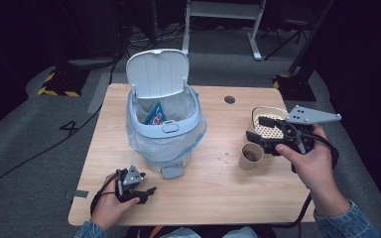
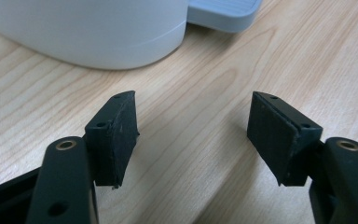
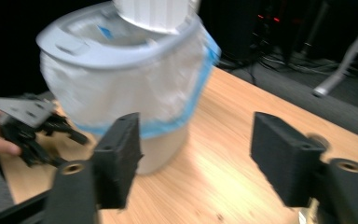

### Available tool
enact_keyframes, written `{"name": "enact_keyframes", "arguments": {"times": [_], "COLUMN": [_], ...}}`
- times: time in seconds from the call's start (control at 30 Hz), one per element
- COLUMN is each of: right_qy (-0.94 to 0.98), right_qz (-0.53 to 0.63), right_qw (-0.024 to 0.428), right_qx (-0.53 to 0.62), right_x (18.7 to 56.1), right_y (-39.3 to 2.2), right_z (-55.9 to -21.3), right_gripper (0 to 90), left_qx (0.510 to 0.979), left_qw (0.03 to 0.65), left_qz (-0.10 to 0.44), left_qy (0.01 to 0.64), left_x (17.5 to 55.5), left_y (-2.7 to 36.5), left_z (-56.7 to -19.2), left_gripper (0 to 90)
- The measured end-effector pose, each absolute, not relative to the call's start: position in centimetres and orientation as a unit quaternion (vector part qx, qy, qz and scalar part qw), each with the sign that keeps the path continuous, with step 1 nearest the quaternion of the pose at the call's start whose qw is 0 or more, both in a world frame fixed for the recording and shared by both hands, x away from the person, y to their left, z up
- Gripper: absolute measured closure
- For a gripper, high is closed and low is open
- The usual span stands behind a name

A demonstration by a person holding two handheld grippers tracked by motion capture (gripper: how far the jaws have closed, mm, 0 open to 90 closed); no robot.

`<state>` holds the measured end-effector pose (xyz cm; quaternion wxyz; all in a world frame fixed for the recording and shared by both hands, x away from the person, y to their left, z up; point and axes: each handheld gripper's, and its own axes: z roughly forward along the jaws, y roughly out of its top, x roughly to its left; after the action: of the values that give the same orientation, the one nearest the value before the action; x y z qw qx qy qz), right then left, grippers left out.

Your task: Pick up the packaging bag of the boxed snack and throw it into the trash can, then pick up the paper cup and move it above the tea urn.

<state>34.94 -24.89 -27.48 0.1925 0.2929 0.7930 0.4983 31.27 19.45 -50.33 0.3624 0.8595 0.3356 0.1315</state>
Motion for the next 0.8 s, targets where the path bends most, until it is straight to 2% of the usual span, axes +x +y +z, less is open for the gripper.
{"name": "enact_keyframes", "arguments": {"times": [0.07,0.1,0.17,0.2,0.33,0.63,0.8], "right_qy": [0.788,0.788,0.787,0.793,0.794,0.789,0.777], "right_qz": [0.508,0.505,0.504,0.49,0.483,0.474,0.478], "right_qw": [0.198,0.198,0.2,0.209,0.214,0.184,0.19], "right_qx": [0.286,0.292,0.293,0.296,0.3,0.345,0.362], "right_x": [34.7,34.4,34.3,33.9,33.7,33.5,33.7], "right_y": [-25.6,-26.3,-26.6,-27.4,-28.4,-31.3,-32.0], "right_z": [-28.2,-28.9,-29.2,-30.0,-31.2,-36.4,-39.3], "right_gripper": [26.4,22.1,21.6,18.3,19.1,21.3,19.7], "left_qx": [0.859,0.857,0.858,0.857,0.858,0.859,0.859], "left_qw": [0.364,0.364,0.364,0.364,0.362,0.362,0.361], "left_qz": [0.13,0.129,0.129,0.129,0.131,0.13,0.131], "left_qy": [0.337,0.34,0.34,0.34,0.339,0.339,0.339], "left_x": [31.3,31.3,31.3,31.3,31.3,31.4,31.4], "left_y": [19.5,19.5,19.5,19.5,19.5,19.4,19.4], "left_z": [-50.3,-50.3,-50.3,-50.3,-50.4,-50.4,-50.4], "left_gripper": [32.9,32.6,32.4,32.3,31.8,30.8,30.6]}}
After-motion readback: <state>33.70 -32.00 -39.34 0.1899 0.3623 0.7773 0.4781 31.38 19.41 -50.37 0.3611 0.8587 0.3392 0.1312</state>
